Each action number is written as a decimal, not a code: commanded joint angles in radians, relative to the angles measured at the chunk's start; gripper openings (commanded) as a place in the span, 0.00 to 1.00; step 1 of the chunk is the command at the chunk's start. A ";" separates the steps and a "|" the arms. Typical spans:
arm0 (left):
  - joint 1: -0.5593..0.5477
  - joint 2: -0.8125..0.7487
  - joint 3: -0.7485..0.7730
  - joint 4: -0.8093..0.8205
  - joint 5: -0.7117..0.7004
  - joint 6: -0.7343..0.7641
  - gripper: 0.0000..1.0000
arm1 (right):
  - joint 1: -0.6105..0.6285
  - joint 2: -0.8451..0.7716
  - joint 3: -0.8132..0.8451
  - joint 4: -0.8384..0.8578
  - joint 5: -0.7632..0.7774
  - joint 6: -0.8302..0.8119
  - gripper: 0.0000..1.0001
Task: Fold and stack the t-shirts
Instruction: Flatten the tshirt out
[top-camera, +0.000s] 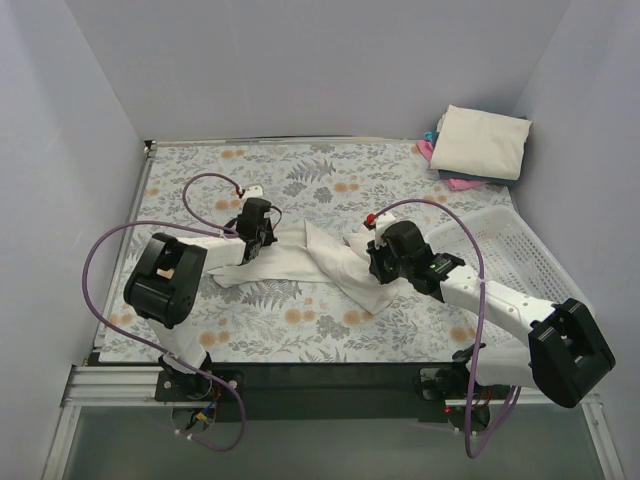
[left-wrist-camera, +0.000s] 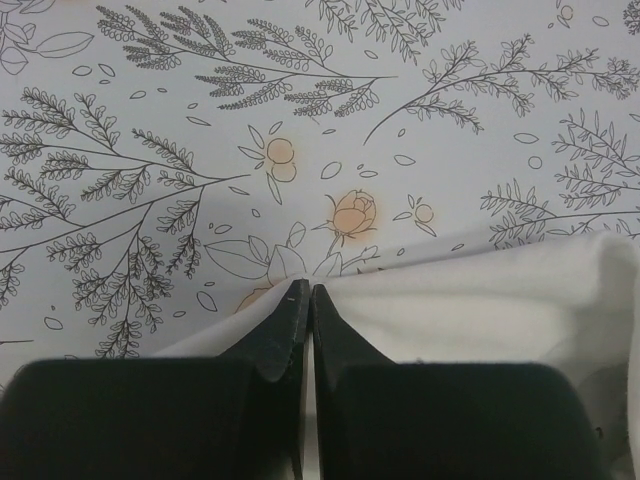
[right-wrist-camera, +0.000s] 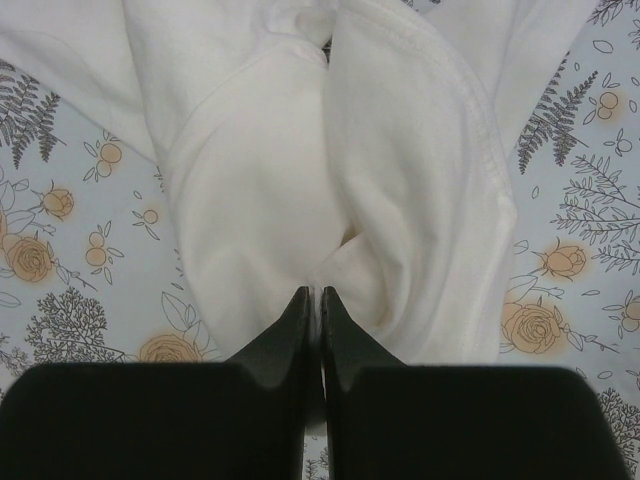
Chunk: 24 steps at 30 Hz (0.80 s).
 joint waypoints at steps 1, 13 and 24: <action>0.000 0.006 0.034 -0.040 0.008 -0.006 0.00 | 0.005 -0.024 -0.009 0.022 0.015 0.004 0.01; 0.027 -0.033 0.190 -0.048 -0.064 0.045 0.00 | -0.021 0.057 0.169 0.022 0.166 0.045 0.01; 0.194 -0.087 0.413 0.049 0.051 0.121 0.00 | -0.108 0.134 0.516 0.043 0.268 -0.102 0.01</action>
